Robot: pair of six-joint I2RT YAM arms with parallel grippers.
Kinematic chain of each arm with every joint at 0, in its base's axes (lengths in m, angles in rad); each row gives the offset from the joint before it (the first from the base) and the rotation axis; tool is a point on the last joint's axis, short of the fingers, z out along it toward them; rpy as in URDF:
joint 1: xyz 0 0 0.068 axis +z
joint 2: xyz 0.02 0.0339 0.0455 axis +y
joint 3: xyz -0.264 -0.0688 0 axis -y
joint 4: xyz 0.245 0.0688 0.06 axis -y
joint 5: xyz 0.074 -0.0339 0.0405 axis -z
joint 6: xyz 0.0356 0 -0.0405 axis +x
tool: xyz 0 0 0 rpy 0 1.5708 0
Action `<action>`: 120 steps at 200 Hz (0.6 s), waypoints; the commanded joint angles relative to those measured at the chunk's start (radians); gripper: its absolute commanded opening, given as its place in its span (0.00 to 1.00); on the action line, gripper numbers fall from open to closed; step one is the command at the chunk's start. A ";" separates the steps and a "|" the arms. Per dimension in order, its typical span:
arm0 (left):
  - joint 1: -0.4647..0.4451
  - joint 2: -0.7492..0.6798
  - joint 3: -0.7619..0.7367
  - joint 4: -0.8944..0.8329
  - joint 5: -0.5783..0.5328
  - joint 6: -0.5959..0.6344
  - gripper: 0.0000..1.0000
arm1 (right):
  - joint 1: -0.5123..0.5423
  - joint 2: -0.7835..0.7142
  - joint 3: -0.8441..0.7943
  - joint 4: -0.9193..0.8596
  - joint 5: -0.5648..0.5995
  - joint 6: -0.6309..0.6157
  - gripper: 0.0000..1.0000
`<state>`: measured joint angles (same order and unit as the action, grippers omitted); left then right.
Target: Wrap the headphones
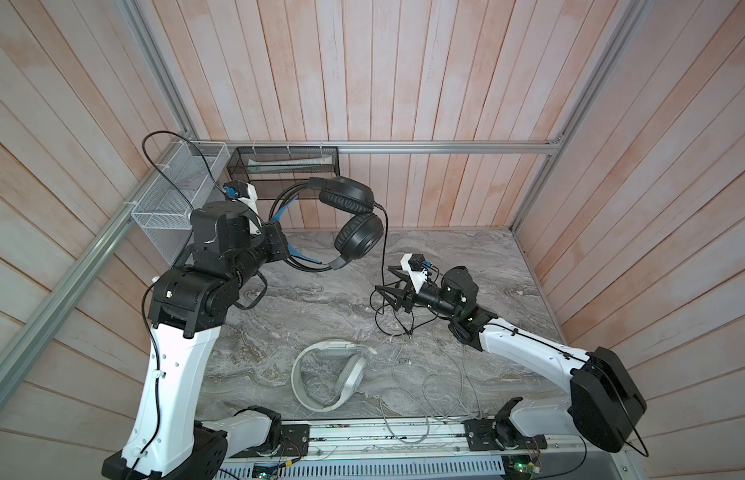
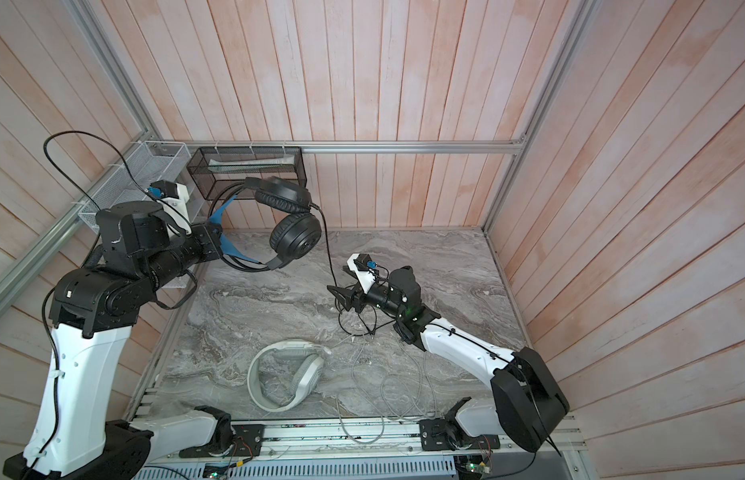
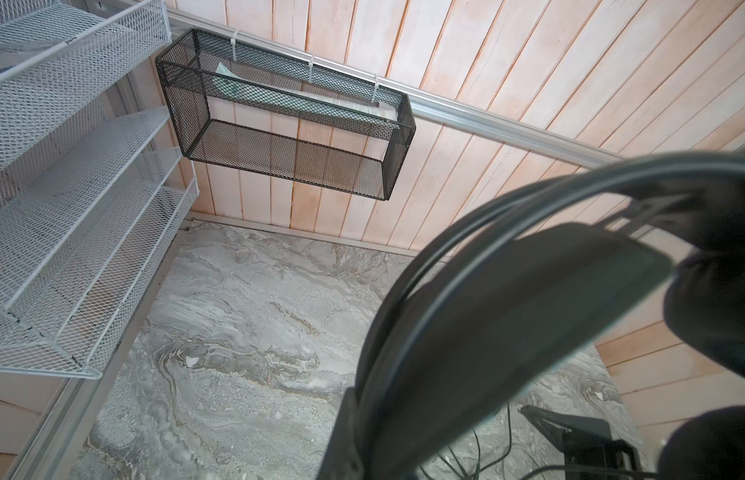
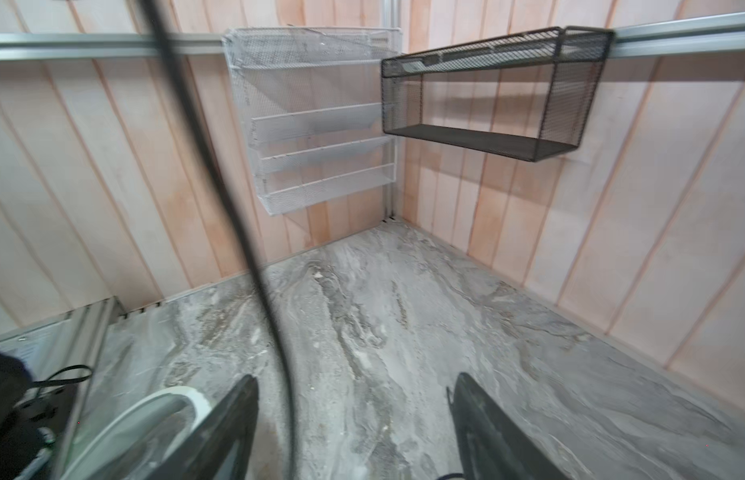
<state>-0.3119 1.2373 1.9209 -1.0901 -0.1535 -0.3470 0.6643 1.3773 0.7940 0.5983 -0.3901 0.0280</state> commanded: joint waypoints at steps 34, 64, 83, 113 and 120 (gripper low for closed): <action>-0.010 -0.045 -0.013 0.035 -0.054 -0.004 0.00 | -0.006 0.106 0.052 0.009 0.079 -0.046 0.47; -0.010 -0.054 -0.061 0.057 -0.112 0.009 0.00 | 0.007 0.048 -0.005 0.007 0.130 -0.009 0.12; -0.010 -0.055 -0.158 0.104 -0.154 0.029 0.00 | 0.041 -0.055 -0.053 -0.086 0.221 -0.008 0.00; -0.053 -0.058 -0.334 0.236 -0.278 0.100 0.00 | 0.149 -0.249 -0.018 -0.383 0.432 -0.065 0.00; -0.087 -0.063 -0.380 0.281 -0.331 0.132 0.00 | 0.168 -0.285 0.011 -0.461 0.463 -0.071 0.00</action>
<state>-0.3351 1.1797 1.6539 -1.0023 -0.3344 -0.2939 0.7689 1.2175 0.7403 0.4038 -0.1131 -0.0059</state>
